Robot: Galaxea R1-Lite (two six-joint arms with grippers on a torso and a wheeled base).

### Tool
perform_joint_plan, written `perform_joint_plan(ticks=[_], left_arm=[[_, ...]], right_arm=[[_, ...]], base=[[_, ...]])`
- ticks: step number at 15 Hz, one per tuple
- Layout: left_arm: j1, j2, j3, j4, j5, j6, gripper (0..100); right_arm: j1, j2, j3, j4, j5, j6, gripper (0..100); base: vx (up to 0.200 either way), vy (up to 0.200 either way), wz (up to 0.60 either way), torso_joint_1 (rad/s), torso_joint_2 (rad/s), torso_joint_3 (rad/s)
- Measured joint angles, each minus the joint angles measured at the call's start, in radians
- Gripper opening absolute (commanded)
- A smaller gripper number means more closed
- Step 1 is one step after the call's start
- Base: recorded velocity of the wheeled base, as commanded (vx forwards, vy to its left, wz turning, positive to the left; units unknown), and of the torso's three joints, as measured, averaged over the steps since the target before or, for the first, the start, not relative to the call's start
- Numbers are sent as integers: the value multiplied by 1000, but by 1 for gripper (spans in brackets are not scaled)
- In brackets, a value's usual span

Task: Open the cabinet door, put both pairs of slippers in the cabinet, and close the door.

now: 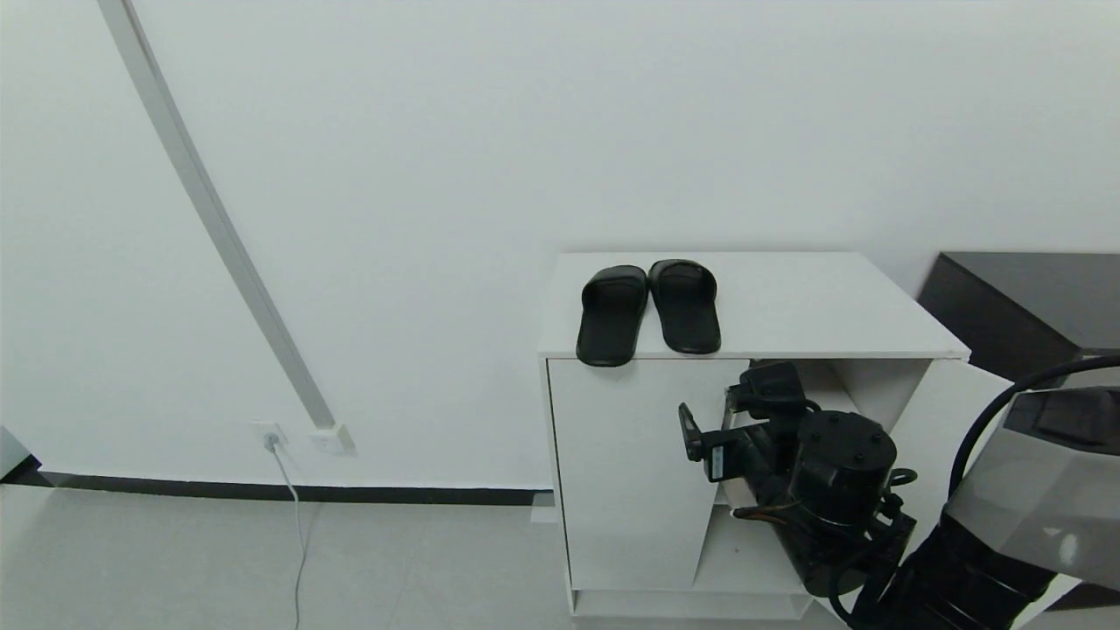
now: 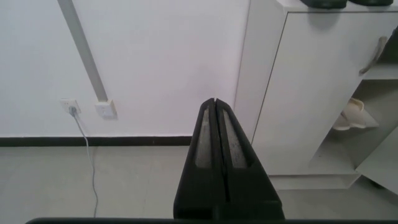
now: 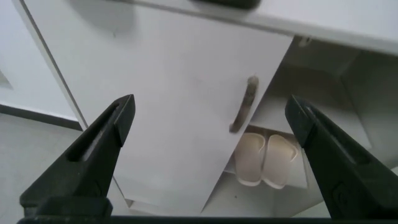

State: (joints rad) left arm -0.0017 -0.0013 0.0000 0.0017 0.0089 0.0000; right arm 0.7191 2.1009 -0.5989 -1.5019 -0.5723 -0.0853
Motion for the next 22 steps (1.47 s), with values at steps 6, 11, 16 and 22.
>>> perform_joint_plan(ticks=[6, 11, 16, 22], left_arm=[[0, 0, 0, 0, 0, 0, 0], [0, 0, 0, 0, 0, 0, 0], [0, 0, 0, 0, 0, 0, 0], [0, 0, 0, 0, 0, 3, 0]], right_arm=[[-1, -3, -1, 1, 3, -2, 100], [-2, -10, 1, -1, 2, -29, 100], [-2, -8, 35, -43, 6, -84, 100], [17, -36, -234, 484, -43, 142, 100]], base=[[0, 0, 0, 190, -416, -230], [0, 0, 0, 127, -283, -147], [0, 0, 0, 0, 0, 0], [0, 0, 0, 0, 0, 0]])
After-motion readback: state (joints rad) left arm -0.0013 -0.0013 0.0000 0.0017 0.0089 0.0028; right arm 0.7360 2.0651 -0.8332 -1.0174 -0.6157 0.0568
